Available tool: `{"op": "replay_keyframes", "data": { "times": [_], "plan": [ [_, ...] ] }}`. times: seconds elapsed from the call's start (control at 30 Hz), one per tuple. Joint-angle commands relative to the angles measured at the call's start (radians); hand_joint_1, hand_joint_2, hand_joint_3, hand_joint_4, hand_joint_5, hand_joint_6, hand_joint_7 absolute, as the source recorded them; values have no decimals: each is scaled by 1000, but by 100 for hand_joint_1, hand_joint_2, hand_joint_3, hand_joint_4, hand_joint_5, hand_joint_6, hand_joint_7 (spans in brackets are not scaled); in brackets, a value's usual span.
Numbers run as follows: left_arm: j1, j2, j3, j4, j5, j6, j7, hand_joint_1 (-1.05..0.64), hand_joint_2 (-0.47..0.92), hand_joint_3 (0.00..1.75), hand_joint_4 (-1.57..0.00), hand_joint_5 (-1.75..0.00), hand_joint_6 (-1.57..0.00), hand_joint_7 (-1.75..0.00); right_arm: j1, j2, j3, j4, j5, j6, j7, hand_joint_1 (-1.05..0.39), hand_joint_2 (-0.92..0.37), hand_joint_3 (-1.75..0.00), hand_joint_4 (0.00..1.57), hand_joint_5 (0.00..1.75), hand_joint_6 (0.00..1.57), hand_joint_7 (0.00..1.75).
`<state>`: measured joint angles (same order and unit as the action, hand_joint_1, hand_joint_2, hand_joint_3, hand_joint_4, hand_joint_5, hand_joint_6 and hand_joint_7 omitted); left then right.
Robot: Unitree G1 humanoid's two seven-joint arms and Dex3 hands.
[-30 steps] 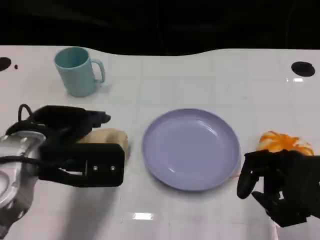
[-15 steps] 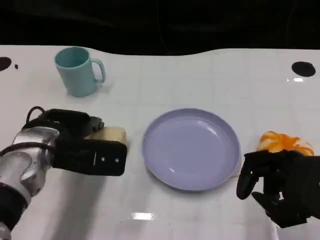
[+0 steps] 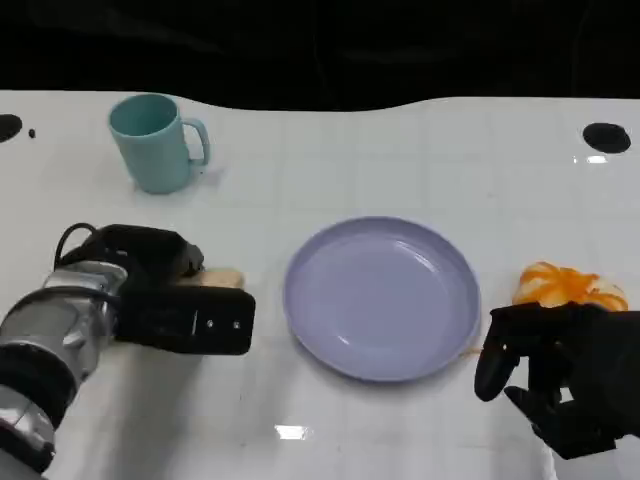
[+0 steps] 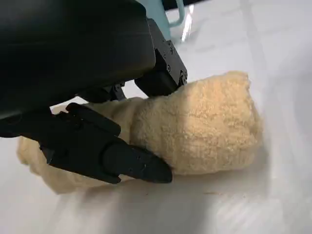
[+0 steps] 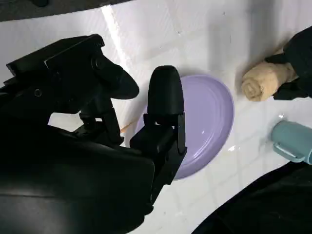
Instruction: Grasp the towel on the left side of the plate with the left hand and place it into the plate.
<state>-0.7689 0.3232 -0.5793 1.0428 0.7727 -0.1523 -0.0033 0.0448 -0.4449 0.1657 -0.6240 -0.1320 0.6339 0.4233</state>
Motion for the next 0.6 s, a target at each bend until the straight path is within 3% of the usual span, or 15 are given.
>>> {"op": "replay_keyframes", "data": {
  "times": [0.03,0.23,0.43,0.53,0.6],
  "plan": [
    [23,11,21,10,-15,-5,87,-21,92,38,-89,-173,-65,-164,6,-12,-14,-15,1,4,-3,1,-58,-105,68,170,67,143],
    [52,14,65,-33,-43,-7,170,-22,89,39,-84,-175,-61,-172,6,-15,-11,-10,0,-6,0,1,-59,-104,70,171,67,143],
    [101,13,132,-187,-94,-21,222,-22,86,41,-84,-175,-58,-175,4,-19,-8,-10,-4,-7,0,1,-60,-104,70,169,67,143],
    [123,6,151,-296,-109,-28,208,-21,66,77,-86,-175,-58,-175,2,-18,-7,-11,-3,-4,-1,1,-60,-103,70,169,67,143],
    [135,3,154,-356,-111,-19,189,-22,62,85,-87,-175,-58,-175,2,-18,-6,-8,-3,-9,-1,1,-60,-103,70,169,68,143]
  ]
}}
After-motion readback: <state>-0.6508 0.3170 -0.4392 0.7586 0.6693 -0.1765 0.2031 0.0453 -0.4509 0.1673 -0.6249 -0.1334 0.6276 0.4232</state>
